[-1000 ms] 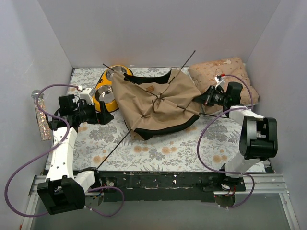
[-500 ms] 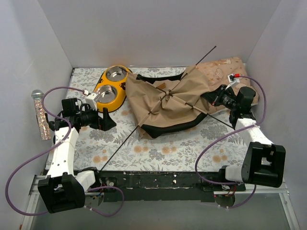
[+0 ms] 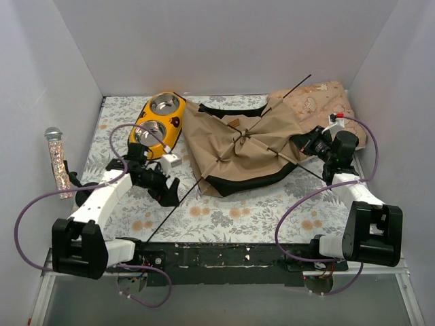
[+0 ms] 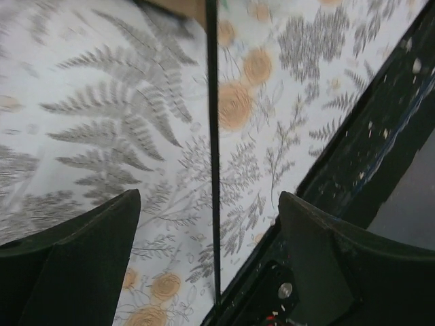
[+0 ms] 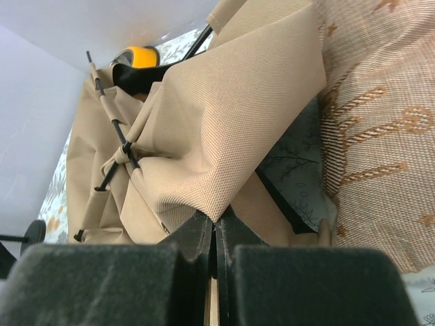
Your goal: Set up the pet tent
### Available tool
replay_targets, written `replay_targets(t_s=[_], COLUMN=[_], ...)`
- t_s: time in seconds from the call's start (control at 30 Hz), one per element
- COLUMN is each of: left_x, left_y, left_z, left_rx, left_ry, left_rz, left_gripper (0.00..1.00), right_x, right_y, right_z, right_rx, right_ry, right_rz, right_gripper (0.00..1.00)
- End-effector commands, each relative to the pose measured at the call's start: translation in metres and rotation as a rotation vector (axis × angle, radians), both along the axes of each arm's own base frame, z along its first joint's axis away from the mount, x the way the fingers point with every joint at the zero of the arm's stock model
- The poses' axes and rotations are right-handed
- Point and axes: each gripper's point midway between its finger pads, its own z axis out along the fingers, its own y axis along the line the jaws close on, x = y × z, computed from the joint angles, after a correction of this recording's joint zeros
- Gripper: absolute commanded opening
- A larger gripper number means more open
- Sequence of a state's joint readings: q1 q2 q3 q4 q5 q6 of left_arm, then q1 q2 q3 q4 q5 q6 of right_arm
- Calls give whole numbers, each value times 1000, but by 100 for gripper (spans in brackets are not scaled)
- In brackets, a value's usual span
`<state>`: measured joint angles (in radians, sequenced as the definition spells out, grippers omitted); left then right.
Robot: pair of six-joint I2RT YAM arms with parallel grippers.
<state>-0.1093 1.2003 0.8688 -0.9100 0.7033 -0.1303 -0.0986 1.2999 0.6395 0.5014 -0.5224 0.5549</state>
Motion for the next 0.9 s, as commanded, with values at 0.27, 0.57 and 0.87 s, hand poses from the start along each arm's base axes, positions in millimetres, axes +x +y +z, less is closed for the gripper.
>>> replay_targets(t_s=[0.27,0.57,0.87], left_x=[-24,33,63], left_y=[-13,-51,-78], left_z=[-72,-1,20], left_rx=[125,-78,-177], left_ry=[124,-144,-151], left_rz=[-115,-70,-49], left_gripper=[7,0,0], right_x=[0,-30,-32], right_y=[-8,28,74], right_z=[18,1,-2], right_rx=[-9,-2,-126], right_ry=[-65,-20,-34], right_rz=[-25,186,362], right_gripper=[1,1,6])
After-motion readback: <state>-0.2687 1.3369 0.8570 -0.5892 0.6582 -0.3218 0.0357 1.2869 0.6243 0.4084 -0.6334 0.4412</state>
